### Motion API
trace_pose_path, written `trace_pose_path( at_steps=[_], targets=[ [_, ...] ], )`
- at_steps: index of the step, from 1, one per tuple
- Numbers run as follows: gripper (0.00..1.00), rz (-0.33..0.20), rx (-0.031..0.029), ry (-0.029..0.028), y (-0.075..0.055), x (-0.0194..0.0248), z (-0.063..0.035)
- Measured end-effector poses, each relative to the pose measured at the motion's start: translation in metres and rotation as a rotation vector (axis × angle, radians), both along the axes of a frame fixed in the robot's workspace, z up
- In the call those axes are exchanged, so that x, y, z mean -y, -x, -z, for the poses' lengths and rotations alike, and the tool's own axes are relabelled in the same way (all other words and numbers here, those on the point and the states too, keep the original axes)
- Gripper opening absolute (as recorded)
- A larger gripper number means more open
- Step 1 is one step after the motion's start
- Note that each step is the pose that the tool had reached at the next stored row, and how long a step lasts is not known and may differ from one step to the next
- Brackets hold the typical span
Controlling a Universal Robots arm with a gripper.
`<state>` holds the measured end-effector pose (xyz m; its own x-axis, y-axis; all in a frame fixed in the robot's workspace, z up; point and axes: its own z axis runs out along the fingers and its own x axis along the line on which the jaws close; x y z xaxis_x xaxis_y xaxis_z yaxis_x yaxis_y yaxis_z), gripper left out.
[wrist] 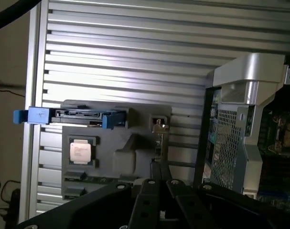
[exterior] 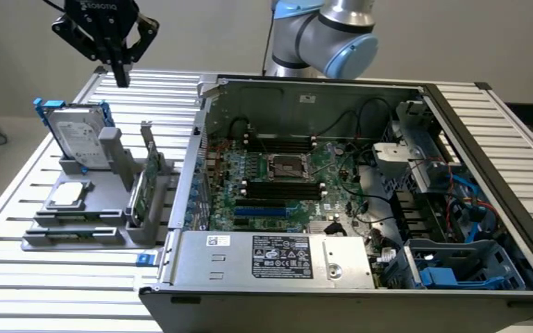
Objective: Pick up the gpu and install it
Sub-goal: 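Reach for the gpu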
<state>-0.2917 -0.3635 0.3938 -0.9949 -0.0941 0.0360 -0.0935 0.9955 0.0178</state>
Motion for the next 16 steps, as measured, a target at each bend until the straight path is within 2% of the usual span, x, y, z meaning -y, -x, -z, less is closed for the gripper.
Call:
trace_pose_path(
  at_steps=[5, 8, 12, 16],
  targets=[
    [0.11, -0.004, 0.0009, 0.0, 0.0, 0.0157, 0.0],
    [0.11, -0.005, 0.0008, 0.0, -0.001, 0.0233, 0.0],
    [0.11, -0.007, 0.0009, -0.0001, -0.007, 0.0292, 0.0002],
    [0.11, -0.007, 0.001, 0.0004, -0.007, 0.0302, 0.0007]
  ],
)
